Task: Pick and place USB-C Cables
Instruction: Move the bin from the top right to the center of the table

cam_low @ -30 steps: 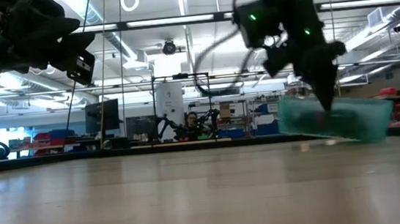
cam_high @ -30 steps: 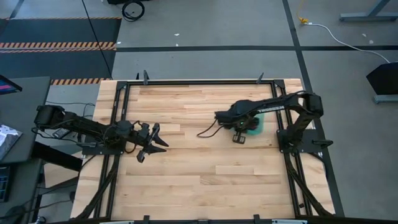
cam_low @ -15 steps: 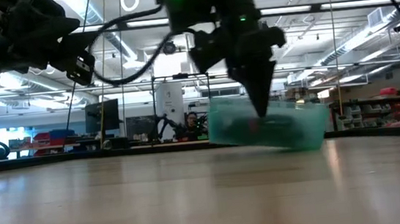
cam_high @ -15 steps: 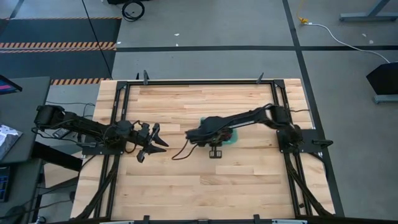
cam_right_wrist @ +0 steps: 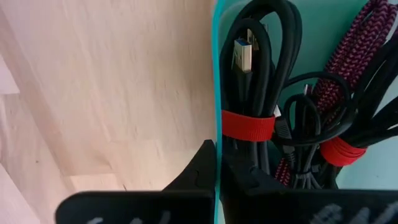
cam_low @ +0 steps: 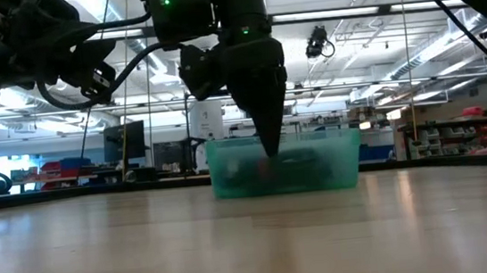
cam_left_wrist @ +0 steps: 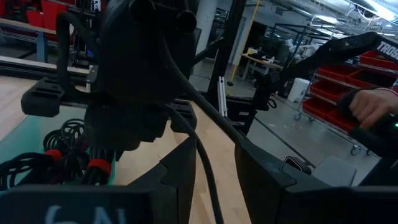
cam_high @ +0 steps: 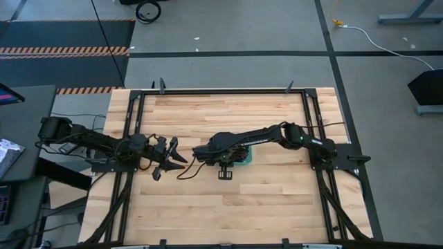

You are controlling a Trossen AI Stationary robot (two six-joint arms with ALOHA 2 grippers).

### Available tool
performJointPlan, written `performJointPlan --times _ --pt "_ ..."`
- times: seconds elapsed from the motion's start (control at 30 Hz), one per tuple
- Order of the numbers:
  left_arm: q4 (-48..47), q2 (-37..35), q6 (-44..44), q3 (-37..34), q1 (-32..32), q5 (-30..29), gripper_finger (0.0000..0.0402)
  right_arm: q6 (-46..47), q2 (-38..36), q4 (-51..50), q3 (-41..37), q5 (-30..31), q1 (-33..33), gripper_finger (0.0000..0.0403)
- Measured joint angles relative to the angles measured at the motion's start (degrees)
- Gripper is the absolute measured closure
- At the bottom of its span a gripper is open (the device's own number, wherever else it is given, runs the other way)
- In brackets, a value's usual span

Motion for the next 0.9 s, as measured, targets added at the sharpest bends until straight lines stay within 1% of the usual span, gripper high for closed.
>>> performJointPlan --times 0.4,0.9 --pt "0.0 0.0 0.0 0.0 0.0 0.0 0.0283 -0.6 0.0 1.1 0.1 0.3 -0.6 0.0398" --pt "-0.1 0.0 0.0 0.0 0.0 0.0 0.0283 -5.6 0.0 1.6 0.1 1.0 -0.1 0.0399"
